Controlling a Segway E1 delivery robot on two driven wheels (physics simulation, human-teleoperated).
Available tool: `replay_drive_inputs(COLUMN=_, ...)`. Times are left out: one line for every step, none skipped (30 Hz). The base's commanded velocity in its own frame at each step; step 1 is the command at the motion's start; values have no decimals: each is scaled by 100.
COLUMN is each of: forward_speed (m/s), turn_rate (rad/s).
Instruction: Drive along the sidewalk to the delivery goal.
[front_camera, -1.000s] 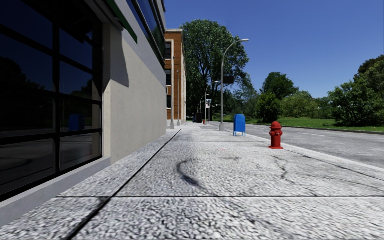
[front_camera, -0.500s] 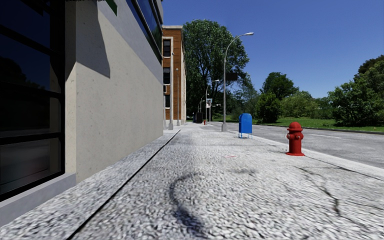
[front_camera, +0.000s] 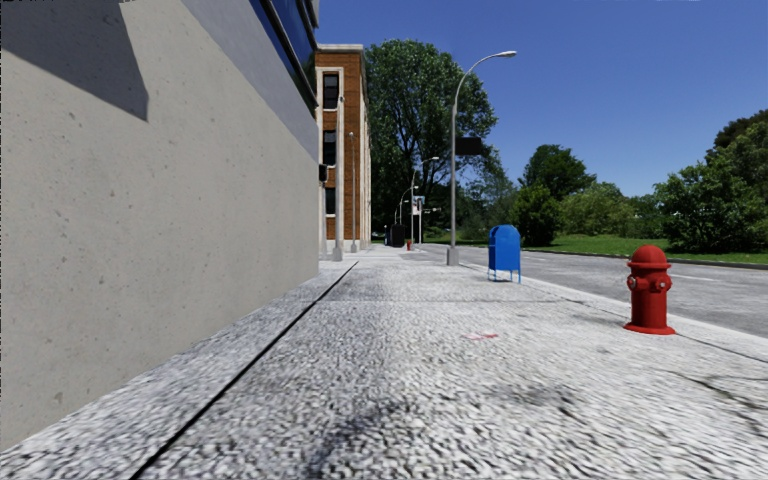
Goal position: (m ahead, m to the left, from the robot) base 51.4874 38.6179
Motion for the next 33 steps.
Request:
replay_drive_inputs(forward_speed=200, turn_rate=0)
replay_drive_inputs(forward_speed=200, turn_rate=0)
replay_drive_inputs(forward_speed=200, turn_rate=0)
replay_drive_inputs(forward_speed=200, turn_rate=0)
replay_drive_inputs(forward_speed=200, turn_rate=0)
replay_drive_inputs(forward_speed=200, turn_rate=0)
replay_drive_inputs(forward_speed=200, turn_rate=0)
replay_drive_inputs(forward_speed=200, turn_rate=0)
replay_drive_inputs(forward_speed=200, turn_rate=0)
replay_drive_inputs(forward_speed=200, turn_rate=0)
replay_drive_inputs(forward_speed=200, turn_rate=0)
replay_drive_inputs(forward_speed=200, turn_rate=0)
replay_drive_inputs(forward_speed=200, turn_rate=0)
replay_drive_inputs(forward_speed=200, turn_rate=0)
replay_drive_inputs(forward_speed=200, turn_rate=0)
replay_drive_inputs(forward_speed=200, turn_rate=0)
replay_drive_inputs(forward_speed=200, turn_rate=0)
replay_drive_inputs(forward_speed=200, turn_rate=0)
replay_drive_inputs(forward_speed=200, turn_rate=0)
replay_drive_inputs(forward_speed=200, turn_rate=0)
replay_drive_inputs(forward_speed=200, turn_rate=0)
replay_drive_inputs(forward_speed=200, turn_rate=0)
replay_drive_inputs(forward_speed=200, turn_rate=0)
replay_drive_inputs(forward_speed=200, turn_rate=0)
replay_drive_inputs(forward_speed=200, turn_rate=0)
replay_drive_inputs(forward_speed=200, turn_rate=0)
replay_drive_inputs(forward_speed=200, turn_rate=0)
replay_drive_inputs(forward_speed=200, turn_rate=0)
replay_drive_inputs(forward_speed=200, turn_rate=0)
replay_drive_inputs(forward_speed=200, turn_rate=0)
replay_drive_inputs(forward_speed=200, turn_rate=0)
replay_drive_inputs(forward_speed=200, turn_rate=0)
replay_drive_inputs(forward_speed=200, turn_rate=0)
